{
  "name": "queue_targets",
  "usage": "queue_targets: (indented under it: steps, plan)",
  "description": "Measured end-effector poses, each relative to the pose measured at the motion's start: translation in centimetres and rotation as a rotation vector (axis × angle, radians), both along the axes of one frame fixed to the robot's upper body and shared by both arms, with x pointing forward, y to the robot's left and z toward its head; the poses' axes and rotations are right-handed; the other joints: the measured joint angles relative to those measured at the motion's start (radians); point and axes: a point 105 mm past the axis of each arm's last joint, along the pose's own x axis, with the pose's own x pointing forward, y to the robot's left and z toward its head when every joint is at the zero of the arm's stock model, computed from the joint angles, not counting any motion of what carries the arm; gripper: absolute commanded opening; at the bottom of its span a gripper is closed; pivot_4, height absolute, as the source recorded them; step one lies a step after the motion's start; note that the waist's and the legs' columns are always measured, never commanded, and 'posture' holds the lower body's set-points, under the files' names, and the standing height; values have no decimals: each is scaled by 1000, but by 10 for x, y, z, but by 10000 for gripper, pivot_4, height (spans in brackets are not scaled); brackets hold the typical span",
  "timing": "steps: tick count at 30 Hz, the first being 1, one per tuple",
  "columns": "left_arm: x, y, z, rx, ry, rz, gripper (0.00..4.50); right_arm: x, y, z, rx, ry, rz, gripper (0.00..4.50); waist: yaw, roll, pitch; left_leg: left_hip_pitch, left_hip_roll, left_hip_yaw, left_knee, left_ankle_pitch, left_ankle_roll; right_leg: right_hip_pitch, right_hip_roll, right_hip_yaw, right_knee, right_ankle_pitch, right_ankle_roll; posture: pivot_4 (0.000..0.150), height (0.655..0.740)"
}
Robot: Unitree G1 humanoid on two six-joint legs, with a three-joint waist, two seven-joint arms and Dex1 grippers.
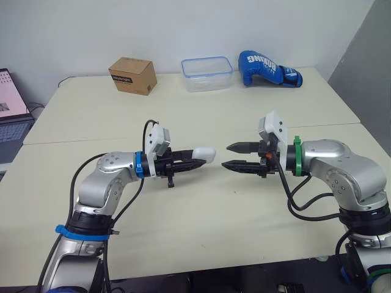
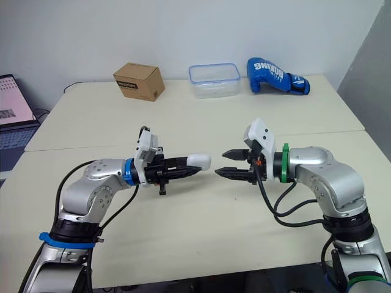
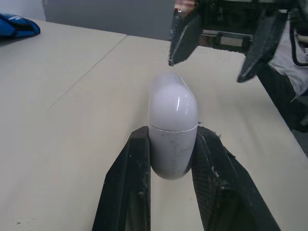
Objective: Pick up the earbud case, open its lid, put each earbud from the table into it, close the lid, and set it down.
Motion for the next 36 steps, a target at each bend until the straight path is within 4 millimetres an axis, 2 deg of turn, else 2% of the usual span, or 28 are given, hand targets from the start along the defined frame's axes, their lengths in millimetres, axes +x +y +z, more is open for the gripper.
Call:
queue_targets:
  steps: [7, 19, 36]
  plan:
    - [-4, -3, -5, -57, 5, -71, 7710, 3, 7, 1, 60, -5, -23, 26957, -2, 0, 0, 0, 0, 0, 0, 0, 0, 0, 0, 0, 0, 0, 0, 1500, 7307]
    - [-5, -15, 13, -94, -30, -125, 7710, -3, 20, -4, 82, 46, 18, 26957, -3, 0, 0, 0, 0, 0, 0, 0, 0, 0, 0, 1, 1, 0, 0, 1500, 7307]
    - [-10, -14, 13, -81, -14, -140, 7710, -2, 22, -1, 95, 48, 22, 26957, -3, 0, 0, 0, 0, 0, 0, 0, 0, 0, 0, 1, 1, 0, 0, 1500, 7307]
